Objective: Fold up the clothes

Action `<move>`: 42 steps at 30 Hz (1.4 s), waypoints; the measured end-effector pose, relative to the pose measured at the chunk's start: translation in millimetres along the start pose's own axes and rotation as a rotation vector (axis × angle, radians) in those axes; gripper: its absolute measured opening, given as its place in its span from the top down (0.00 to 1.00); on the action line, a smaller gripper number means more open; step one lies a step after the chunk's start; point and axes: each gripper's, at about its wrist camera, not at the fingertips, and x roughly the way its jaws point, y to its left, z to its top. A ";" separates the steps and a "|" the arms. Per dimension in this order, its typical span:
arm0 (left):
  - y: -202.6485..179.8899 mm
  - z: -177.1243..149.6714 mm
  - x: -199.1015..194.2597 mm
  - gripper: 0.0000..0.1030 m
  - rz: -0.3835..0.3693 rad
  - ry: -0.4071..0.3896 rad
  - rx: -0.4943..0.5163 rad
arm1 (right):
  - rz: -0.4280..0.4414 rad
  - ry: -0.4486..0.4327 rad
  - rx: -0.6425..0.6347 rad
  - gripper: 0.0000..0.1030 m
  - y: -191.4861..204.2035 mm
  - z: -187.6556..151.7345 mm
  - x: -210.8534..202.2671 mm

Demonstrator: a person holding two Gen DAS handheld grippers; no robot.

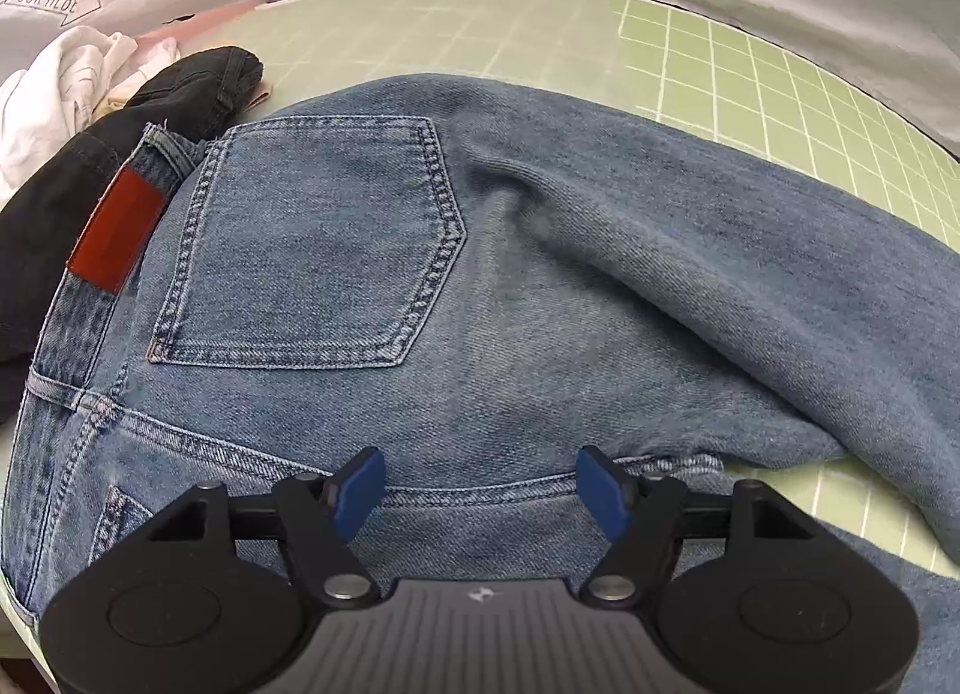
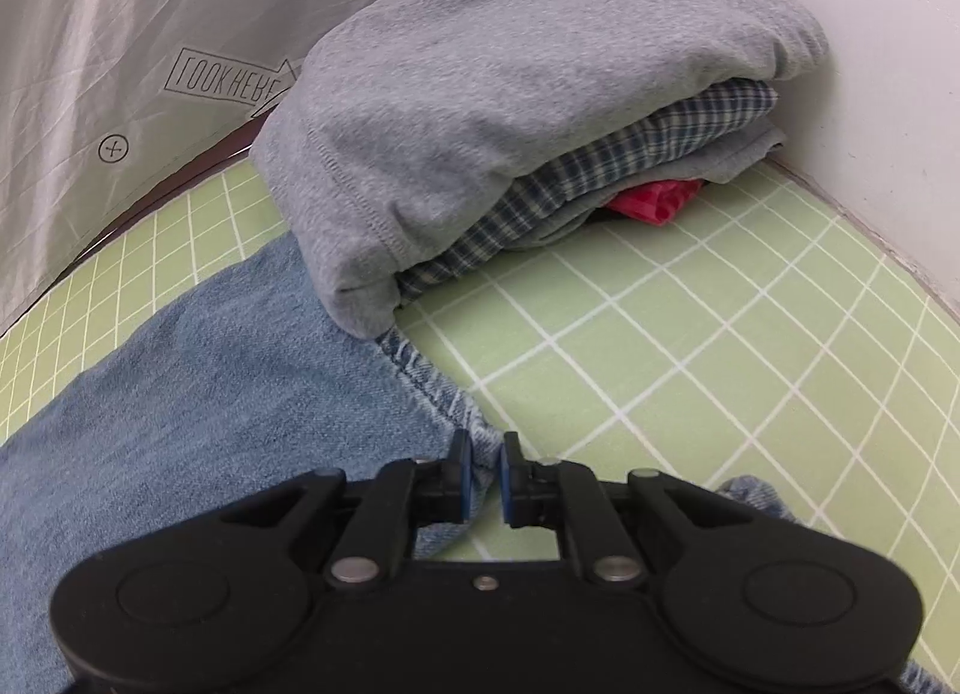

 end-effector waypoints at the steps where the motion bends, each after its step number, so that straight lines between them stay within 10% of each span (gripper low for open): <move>1: 0.8 -1.8 -0.5 0.29 -0.004 0.009 0.022 | -0.003 -0.002 0.003 0.91 -1.8 1.6 0.0; 9: 23.9 -34.0 -4.1 0.22 -0.058 0.053 0.059 | -0.029 0.021 0.002 0.86 -4.1 10.5 10.2; 11: 30.7 -39.3 -11.2 0.23 -0.077 0.027 0.013 | -0.074 0.007 -0.017 0.63 -1.4 8.4 3.1; 15: 38.9 -47.0 -30.4 0.24 -0.123 -0.056 -0.049 | -0.083 -0.057 -0.071 0.52 14.4 -5.1 -22.4; 19: 5.2 -39.7 -51.8 0.24 -0.155 -0.206 0.104 | -0.054 -0.058 -0.103 0.44 40.5 -27.4 -42.5; 30: -82.9 -30.3 -35.7 0.24 -0.240 -0.262 0.466 | 0.119 0.050 -0.085 0.26 112.2 -90.5 -79.2; 37: -75.4 -46.5 -23.9 0.84 -0.257 -0.261 0.484 | 0.131 0.080 -0.133 0.25 124.7 -104.6 -86.1; 42: -62.6 -68.4 -31.7 0.94 -0.288 -0.278 0.523 | 0.135 0.096 -0.160 0.25 130.1 -112.5 -86.5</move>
